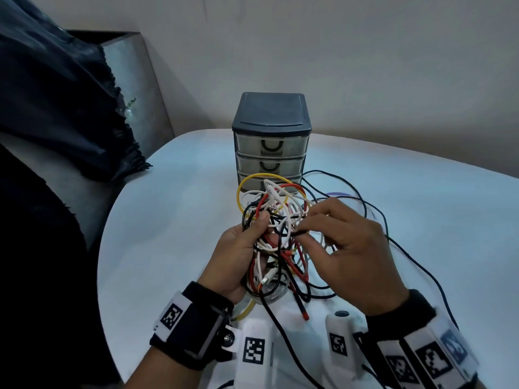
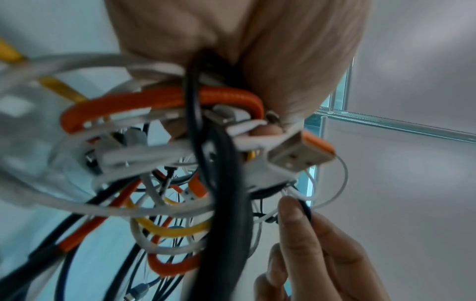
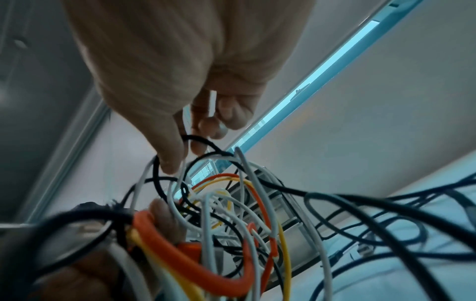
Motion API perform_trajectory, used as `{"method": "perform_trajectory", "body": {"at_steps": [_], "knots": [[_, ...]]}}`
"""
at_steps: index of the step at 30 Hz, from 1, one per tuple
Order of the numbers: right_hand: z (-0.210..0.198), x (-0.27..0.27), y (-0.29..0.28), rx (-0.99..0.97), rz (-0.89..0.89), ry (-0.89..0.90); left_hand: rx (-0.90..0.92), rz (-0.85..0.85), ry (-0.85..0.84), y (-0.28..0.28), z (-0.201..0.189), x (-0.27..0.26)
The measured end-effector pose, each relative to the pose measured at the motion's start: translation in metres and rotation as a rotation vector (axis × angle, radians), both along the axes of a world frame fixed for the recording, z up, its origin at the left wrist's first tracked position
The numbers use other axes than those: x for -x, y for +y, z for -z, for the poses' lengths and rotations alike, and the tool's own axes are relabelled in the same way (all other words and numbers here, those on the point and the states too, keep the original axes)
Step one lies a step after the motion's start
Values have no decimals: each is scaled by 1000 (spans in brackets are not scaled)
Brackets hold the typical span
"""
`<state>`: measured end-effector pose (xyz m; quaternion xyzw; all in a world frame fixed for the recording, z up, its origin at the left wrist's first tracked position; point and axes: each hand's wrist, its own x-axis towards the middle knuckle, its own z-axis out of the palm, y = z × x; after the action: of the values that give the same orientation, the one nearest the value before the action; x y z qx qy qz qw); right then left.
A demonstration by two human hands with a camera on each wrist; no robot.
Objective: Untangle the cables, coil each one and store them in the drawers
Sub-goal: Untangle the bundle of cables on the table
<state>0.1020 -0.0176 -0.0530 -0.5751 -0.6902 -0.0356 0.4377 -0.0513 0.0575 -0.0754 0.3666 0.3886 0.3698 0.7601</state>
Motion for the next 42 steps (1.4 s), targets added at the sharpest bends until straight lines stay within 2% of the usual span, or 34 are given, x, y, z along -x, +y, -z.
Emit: {"method": "perform_trajectory", "body": {"at_steps": [5,14,20,22,26,30,32,37,42], "knots": [[3,6,-5,178,-53,-141,0,-54,14,1,-2,-3],[-2,-4,-8,367,-79,58,136,-32,-131,11,-3,3],[-21,-16,-19,647,-225,65,167,-104,-164,15,-10,8],[-22,-14,-20,614,-148,42,141,-111,-133,13,-8,5],[-7,0,-12,581,18,-246,72,-87,-67,10,-1,-3],[3,8,-8,440,85,-261,59,-103,-66,7,0,-7],[3,6,-7,390,57,-153,94,-114,-106,9,-1,-6],[-11,-8,-8,368,-161,317,201,-149,-174,20,-1,2],[-25,-32,-15,242,-334,692,263,-87,-198,33,10,14]]}}
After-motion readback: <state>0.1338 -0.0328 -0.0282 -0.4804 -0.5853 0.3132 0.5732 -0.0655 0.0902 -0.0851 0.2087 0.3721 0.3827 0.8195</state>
